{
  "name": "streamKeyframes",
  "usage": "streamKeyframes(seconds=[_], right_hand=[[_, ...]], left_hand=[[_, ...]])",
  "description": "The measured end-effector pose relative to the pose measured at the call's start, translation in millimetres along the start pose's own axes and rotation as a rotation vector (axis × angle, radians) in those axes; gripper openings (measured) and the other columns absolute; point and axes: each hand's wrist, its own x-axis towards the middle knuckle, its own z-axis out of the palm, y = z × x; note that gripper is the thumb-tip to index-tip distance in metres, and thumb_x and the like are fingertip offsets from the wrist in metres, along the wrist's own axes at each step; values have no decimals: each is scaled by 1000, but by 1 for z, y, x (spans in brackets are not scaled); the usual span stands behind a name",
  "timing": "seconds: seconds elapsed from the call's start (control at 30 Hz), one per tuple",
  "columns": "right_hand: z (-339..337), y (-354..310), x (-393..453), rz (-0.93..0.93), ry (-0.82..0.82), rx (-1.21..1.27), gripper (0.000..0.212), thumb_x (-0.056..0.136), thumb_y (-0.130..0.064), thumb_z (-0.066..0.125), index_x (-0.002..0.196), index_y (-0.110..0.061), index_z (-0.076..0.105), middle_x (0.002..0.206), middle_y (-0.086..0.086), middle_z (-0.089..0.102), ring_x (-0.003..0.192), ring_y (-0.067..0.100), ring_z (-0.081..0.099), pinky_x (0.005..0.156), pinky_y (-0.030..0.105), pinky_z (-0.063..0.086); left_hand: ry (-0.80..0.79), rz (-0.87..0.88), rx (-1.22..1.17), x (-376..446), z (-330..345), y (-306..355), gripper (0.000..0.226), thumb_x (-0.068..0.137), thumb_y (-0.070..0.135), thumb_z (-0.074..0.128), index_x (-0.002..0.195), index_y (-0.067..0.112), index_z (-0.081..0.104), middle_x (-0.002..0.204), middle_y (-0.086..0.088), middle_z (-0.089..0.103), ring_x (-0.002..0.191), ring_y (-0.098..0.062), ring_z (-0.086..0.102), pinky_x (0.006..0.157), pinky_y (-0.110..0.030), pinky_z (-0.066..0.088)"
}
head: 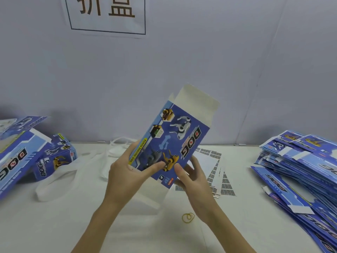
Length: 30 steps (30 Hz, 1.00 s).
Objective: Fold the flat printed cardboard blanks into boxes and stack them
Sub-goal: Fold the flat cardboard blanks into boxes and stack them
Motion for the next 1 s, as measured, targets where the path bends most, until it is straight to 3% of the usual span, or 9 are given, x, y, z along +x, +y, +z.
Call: streamKeyframes(seconds=[0.2,0.33,0.53,0.7,0.77,0.83,0.87,0.93,1.0], right_hand=[[-7,-6,4,50,131,14,91,54,-66,94,130,-34,55,123,-5,77,108,20,77,76,39,66],[-18,-12,5,108,94,61,85,68,-61,88,138,-25,56,126,-1,76,112,24,76,87,50,65],[-31,-16,5,218,49,74,70,74,-42,87,132,-14,60,119,8,79,104,29,78,71,37,65],[-32,-16,-2,391,-165,-8,71,79,-47,88,135,-12,60,126,12,76,112,31,76,80,36,64],[-29,-16,-5,405,-283,19,77,82,-50,85,144,-17,52,135,11,71,123,31,70,86,38,63],[-25,-16,-4,353,-325,40,88,85,-52,84,156,-36,36,141,9,67,129,31,67,90,42,62],[-23,-16,-3,301,-300,30,89,86,-52,83,157,-50,28,143,8,66,129,31,67,92,44,62],[-19,-16,-1,173,-207,-1,80,92,-49,76,152,-68,26,150,5,59,129,28,67,95,51,62],[-14,-15,-1,88,-147,-13,75,92,-49,74,150,-69,31,152,-2,56,128,27,68,94,56,61]], left_hand=[[-119,-233,-160,4,-2,5,20,91,57,59,103,48,72,102,9,79,95,-13,77,65,-21,59],[-163,-306,-212,3,-1,2,19,91,55,61,107,52,72,108,5,79,99,-17,77,69,-31,64],[-264,-472,-400,4,-12,5,34,99,28,61,132,20,65,119,-8,76,102,-25,76,78,-38,65],[-254,-347,-596,-4,4,42,44,109,-1,35,153,-2,36,157,-27,42,54,14,62,64,-3,46],[-191,-311,-706,-2,8,58,46,110,0,36,156,2,33,152,-14,50,53,8,64,66,-8,48],[-209,-316,-724,-10,8,55,49,108,-3,37,156,-5,27,123,17,49,41,13,55,58,-8,46],[-228,-334,-733,-7,9,49,49,108,-4,37,155,-7,26,116,22,43,41,17,53,57,-6,45],[-246,-460,-629,3,12,27,55,106,-4,42,158,2,25,137,8,54,76,21,64,62,0,43],[-262,-453,-386,3,14,7,65,105,7,54,160,30,27,139,1,65,108,-2,72,82,-11,54]])
